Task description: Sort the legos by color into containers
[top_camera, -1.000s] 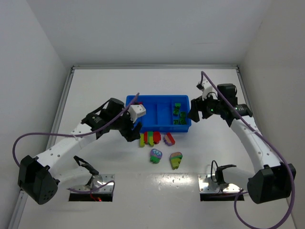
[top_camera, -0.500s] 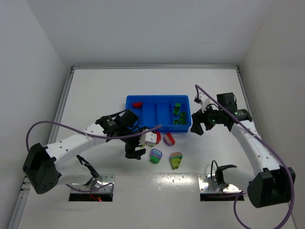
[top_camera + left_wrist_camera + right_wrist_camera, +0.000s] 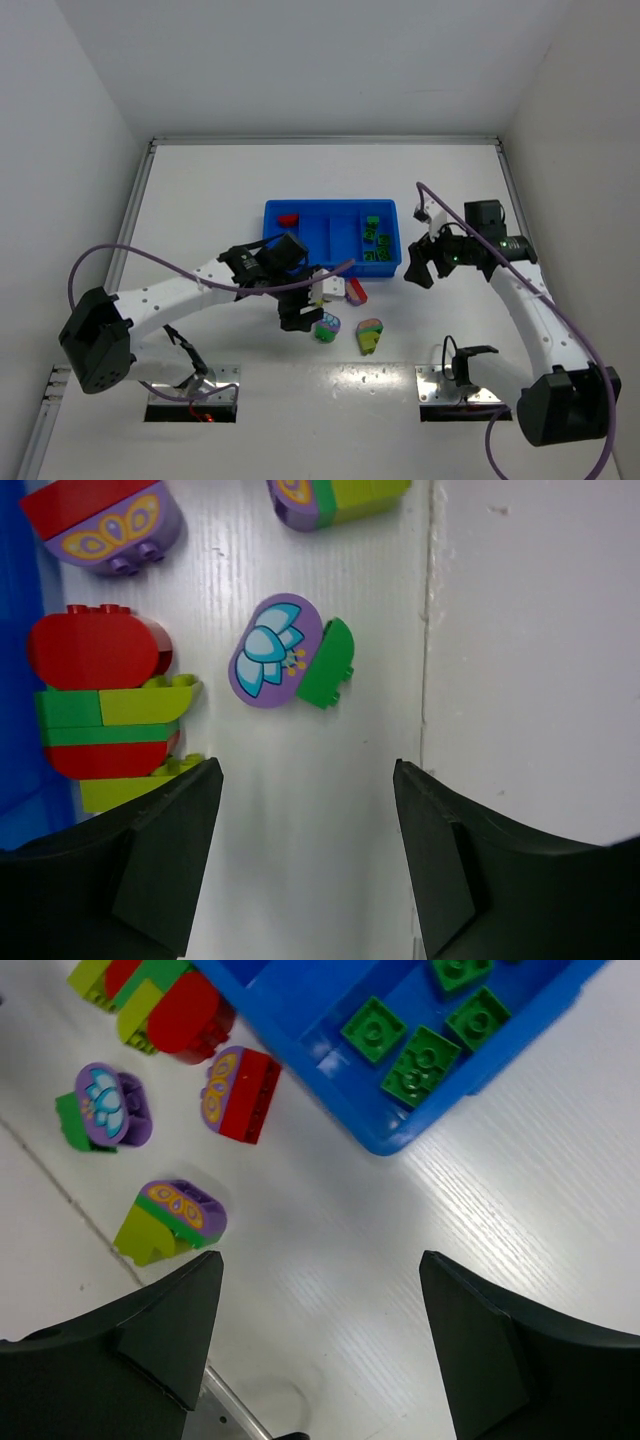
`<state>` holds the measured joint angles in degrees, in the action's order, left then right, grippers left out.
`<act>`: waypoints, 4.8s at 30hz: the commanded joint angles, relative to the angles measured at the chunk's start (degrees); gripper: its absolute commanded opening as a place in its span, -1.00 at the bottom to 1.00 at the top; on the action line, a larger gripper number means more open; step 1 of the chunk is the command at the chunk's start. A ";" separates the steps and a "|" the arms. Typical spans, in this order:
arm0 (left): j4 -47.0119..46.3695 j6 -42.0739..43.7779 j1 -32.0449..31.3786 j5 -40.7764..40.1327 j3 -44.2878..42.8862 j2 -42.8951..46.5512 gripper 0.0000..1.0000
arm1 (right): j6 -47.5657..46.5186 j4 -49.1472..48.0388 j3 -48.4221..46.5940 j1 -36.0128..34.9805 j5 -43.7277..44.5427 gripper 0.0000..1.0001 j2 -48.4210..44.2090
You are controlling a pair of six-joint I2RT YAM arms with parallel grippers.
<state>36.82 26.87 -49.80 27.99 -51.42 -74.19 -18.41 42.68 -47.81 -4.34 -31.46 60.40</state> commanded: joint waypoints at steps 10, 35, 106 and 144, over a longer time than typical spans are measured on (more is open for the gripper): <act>-9.92 -19.14 4.71 -4.26 2.38 2.82 0.47 | -21.48 10.15 -9.32 -9.19 -12.04 0.67 5.34; -13.26 -18.44 4.71 -4.69 1.06 0.80 0.47 | -10.17 1.20 -2.29 -18.06 -5.10 0.59 7.27; -10.11 -31.53 23.78 21.81 -1.66 8.46 0.87 | 1.98 -10.24 -13.45 -37.85 7.90 -1.00 15.45; -21.88 -47.97 30.73 34.41 -2.90 -2.80 0.56 | 9.36 -14.64 -22.76 -45.41 20.56 -1.00 20.72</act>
<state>17.10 -20.45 -19.77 61.52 -53.84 -77.47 -10.04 29.06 -68.40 -48.99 -10.48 81.14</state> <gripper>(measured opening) 0.798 0.439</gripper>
